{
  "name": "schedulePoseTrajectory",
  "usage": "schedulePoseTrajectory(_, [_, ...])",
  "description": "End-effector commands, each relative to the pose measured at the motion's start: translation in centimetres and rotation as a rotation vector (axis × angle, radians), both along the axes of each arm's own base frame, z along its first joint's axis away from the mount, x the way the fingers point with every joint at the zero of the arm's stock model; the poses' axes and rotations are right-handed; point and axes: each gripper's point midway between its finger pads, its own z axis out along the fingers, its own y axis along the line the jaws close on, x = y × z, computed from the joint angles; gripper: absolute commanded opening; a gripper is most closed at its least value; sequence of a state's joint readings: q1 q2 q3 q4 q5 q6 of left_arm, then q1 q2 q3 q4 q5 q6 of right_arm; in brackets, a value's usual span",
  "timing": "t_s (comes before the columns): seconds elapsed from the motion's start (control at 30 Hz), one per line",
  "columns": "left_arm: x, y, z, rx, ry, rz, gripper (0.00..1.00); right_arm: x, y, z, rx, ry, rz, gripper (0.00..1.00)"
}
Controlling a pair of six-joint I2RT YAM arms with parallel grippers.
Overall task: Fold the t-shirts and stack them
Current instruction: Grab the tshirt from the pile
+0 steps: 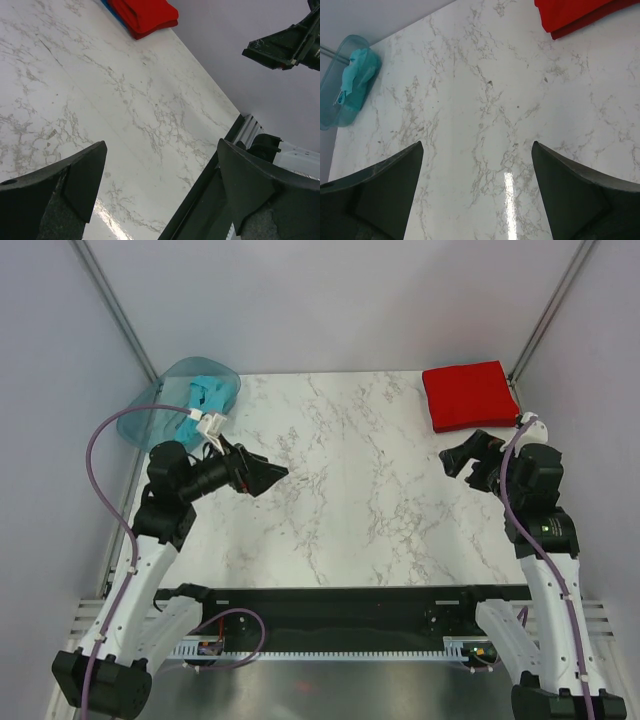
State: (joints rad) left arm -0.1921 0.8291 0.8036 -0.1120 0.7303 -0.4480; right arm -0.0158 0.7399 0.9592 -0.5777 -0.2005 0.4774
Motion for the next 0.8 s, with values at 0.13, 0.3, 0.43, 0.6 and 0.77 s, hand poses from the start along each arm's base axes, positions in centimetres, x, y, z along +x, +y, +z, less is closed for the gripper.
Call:
schedulePoseTrajectory(0.13, [4.2,3.0,-3.2,0.135,0.087,0.242,0.94,2.4,1.3,-1.6,0.074,-0.026,0.047,0.98])
schedulePoseTrajectory(0.3, [9.8,6.6,-3.0,0.272,0.170,0.458,0.91,2.4,2.4,-3.2,0.098,-0.004,0.107,0.98])
schedulePoseTrajectory(0.43, [17.0,10.9,-1.0,0.283,0.203,0.619,0.79,1.9,3.0,-2.9,0.107,-0.026,0.145,0.98])
schedulePoseTrajectory(0.6, [24.9,17.3,-5.7,0.348,0.332,0.804,0.69,2.0,5.7,-2.9,0.090,-0.007,0.212,0.98])
schedulePoseTrajectory(0.77, [29.4,21.2,-8.9,0.486,0.349,0.889,0.68,2.1,8.3,-1.6,0.082,-0.013,0.294,0.98])
